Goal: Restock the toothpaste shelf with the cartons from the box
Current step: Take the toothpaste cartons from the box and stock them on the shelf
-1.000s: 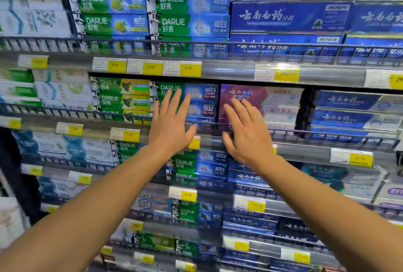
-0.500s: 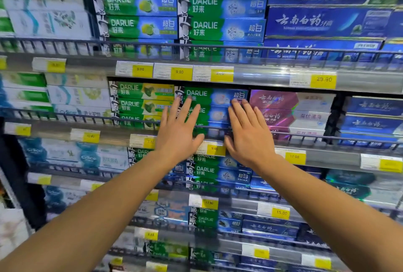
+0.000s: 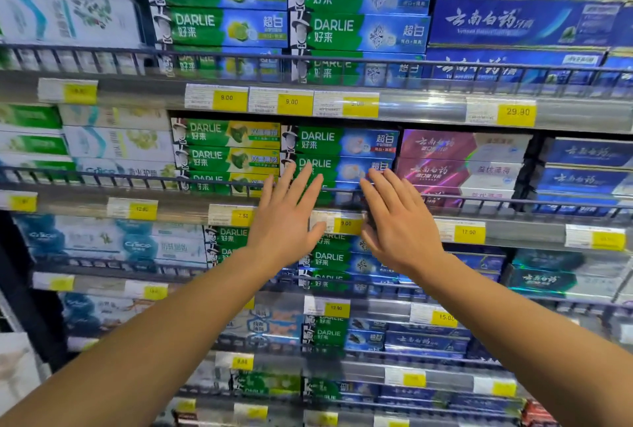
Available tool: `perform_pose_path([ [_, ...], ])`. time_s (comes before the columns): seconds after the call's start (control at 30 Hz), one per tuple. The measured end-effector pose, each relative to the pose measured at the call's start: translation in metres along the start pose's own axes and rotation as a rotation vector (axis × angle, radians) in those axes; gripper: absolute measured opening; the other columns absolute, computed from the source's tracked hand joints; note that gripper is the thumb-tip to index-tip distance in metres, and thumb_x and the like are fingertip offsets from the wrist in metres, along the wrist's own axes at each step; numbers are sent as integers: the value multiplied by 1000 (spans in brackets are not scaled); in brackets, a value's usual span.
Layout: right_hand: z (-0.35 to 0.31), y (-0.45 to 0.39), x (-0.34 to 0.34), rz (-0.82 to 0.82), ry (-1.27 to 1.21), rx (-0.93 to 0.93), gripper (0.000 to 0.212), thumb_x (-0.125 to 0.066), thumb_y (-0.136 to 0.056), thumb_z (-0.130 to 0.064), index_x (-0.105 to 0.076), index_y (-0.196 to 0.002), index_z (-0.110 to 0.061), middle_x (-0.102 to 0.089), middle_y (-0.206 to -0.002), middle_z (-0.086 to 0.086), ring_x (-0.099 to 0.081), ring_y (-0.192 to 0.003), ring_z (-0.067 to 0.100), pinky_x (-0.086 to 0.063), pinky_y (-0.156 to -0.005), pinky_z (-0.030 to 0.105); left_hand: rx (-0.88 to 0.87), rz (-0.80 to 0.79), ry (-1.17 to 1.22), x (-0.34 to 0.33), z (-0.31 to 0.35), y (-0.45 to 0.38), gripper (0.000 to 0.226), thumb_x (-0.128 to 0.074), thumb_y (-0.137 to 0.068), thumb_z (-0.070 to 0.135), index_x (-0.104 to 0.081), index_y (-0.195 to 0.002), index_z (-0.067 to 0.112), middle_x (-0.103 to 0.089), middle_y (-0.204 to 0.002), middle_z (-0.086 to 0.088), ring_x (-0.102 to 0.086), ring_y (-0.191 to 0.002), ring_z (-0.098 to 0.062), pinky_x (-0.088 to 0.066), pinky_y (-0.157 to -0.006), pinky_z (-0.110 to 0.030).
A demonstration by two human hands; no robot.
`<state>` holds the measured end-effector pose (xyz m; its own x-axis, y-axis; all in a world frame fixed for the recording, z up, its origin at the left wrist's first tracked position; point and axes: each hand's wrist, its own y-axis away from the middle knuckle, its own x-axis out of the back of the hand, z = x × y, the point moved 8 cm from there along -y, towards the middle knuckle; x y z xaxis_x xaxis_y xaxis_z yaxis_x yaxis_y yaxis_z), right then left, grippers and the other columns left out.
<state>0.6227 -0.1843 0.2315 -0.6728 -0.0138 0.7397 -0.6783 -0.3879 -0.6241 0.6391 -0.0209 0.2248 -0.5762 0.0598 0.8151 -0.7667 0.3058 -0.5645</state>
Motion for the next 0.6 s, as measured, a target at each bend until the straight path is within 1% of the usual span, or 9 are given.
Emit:
perform_pose_path([
  [0.13,0,5,-12,-83,20,-54,68,-35,-87,-43,-33,-146,-9,-27,-156,11,-22,-145,30,-23,-115,50,12,-20,16,-11,0,5,75,-34,-93,56,-1,-153,25,10,-161,0,15,-146,-22,4,-118,-50],
  [0.23,0,6,-13,-98,23,-74,68,-39,-87,-42,-33,-146,-9,-28,-155,12,-24,-144,31,-23,-115,50,-1,1,34,-11,0,6,76,-35,-92,56,-2,-153,24,6,-161,-1,12,-147,-22,2,-118,-50],
  [0.33,-5,11,-10,-70,13,-62,64,-45,-86,-39,-40,-142,-6,-40,-148,14,-33,-138,34,-26,-114,48,-13,30,53,-10,-1,10,73,-36,-92,56,-11,-152,22,-10,-160,-2,0,-148,-24,-1,-118,-51],
  [0.4,-8,13,-8,-52,8,-63,63,-49,-85,-38,-43,-139,-6,-44,-143,14,-37,-135,35,-28,-112,48,-15,36,52,-10,-3,12,72,-37,-92,56,-16,-152,21,-18,-158,-2,-7,-147,-24,-3,-118,-51],
  [0.6,-13,2,-3,-67,-4,-113,63,-46,-84,-41,-42,-137,-6,-48,-135,14,-41,-127,34,-32,-109,46,-15,27,104,-9,-3,12,73,-38,-91,56,-13,-152,23,-16,-158,0,-6,-146,-25,-1,-118,-52],
])
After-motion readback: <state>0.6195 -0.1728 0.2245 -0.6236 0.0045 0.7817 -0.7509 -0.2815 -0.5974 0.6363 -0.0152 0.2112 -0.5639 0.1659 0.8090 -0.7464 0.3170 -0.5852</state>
